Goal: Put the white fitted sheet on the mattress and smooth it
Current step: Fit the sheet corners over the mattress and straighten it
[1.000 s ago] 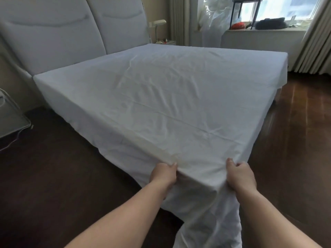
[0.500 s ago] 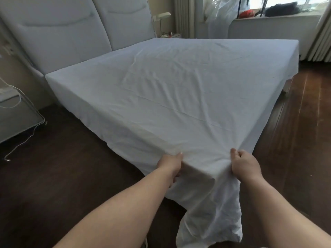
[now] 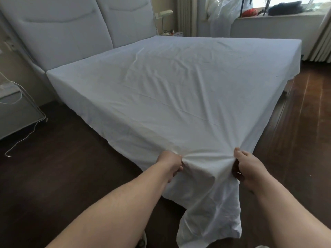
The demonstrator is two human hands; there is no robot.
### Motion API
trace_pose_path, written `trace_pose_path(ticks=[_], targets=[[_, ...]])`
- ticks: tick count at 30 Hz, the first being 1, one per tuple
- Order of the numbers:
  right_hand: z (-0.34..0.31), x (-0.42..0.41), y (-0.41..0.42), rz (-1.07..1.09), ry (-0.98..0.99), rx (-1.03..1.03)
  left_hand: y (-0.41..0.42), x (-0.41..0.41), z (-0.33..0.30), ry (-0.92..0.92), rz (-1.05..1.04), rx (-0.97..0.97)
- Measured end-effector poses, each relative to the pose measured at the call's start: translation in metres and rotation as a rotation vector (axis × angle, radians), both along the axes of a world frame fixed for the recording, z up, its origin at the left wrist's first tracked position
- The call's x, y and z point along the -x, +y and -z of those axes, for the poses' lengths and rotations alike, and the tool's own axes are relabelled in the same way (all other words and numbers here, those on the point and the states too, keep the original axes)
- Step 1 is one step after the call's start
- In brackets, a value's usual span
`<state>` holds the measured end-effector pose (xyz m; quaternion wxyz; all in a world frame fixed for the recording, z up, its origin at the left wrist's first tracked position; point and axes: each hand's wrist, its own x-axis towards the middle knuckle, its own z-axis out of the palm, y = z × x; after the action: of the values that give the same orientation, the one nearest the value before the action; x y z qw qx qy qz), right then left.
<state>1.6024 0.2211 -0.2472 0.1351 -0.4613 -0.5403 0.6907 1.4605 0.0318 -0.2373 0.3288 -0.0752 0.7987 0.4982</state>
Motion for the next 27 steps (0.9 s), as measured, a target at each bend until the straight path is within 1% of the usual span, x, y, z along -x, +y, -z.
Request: trace_pose_path(ticks=[2,6,9,10,12,13,14,16,17,18,19,21,22,25,27], targets=[[0.002,-0.001,0.003,-0.032,-0.032,-0.014,-0.001,0.0,0.001,0.003,0.021,0.01],[0.002,-0.001,0.007,-0.086,-0.149,-0.108,-0.004,0.001,-0.001,-0.02,0.067,0.014],[-0.005,-0.002,0.009,-0.115,-0.17,-0.06,-0.008,0.001,-0.01,-0.037,0.136,0.051],[-0.006,-0.003,0.01,-0.132,-0.18,-0.033,-0.01,0.001,-0.014,-0.06,0.188,0.081],[-0.005,-0.006,0.016,-0.155,-0.213,-0.02,-0.012,0.009,-0.024,-0.064,0.317,0.205],[-0.005,-0.007,0.019,-0.14,-0.222,-0.025,-0.012,0.016,-0.029,0.002,0.372,0.277],[-0.005,-0.006,0.024,-0.088,-0.221,-0.04,-0.008,0.025,-0.034,0.131,0.421,0.354],[-0.006,-0.003,0.036,0.08,-0.181,-0.067,0.004,0.04,-0.049,0.477,0.515,0.523],[-0.008,0.001,0.041,0.135,-0.162,-0.087,0.011,0.045,-0.055,0.619,0.551,0.561],[-0.01,0.006,0.048,0.151,-0.177,-0.126,0.019,0.047,-0.058,0.709,0.582,0.562],[-0.013,0.013,0.057,0.136,-0.215,-0.191,0.03,0.049,-0.059,0.741,0.624,0.565],[-0.019,0.029,0.073,0.074,-0.284,-0.317,0.047,0.047,-0.058,0.742,0.756,0.593],[-0.021,0.038,0.084,0.061,-0.307,-0.347,0.059,0.046,-0.056,0.75,0.821,0.608],[-0.024,0.061,0.12,0.08,-0.337,-0.327,0.087,0.039,-0.05,0.744,0.975,0.626],[-0.021,0.072,0.14,0.049,-0.411,-0.357,0.101,0.032,-0.045,0.744,1.072,0.636]])
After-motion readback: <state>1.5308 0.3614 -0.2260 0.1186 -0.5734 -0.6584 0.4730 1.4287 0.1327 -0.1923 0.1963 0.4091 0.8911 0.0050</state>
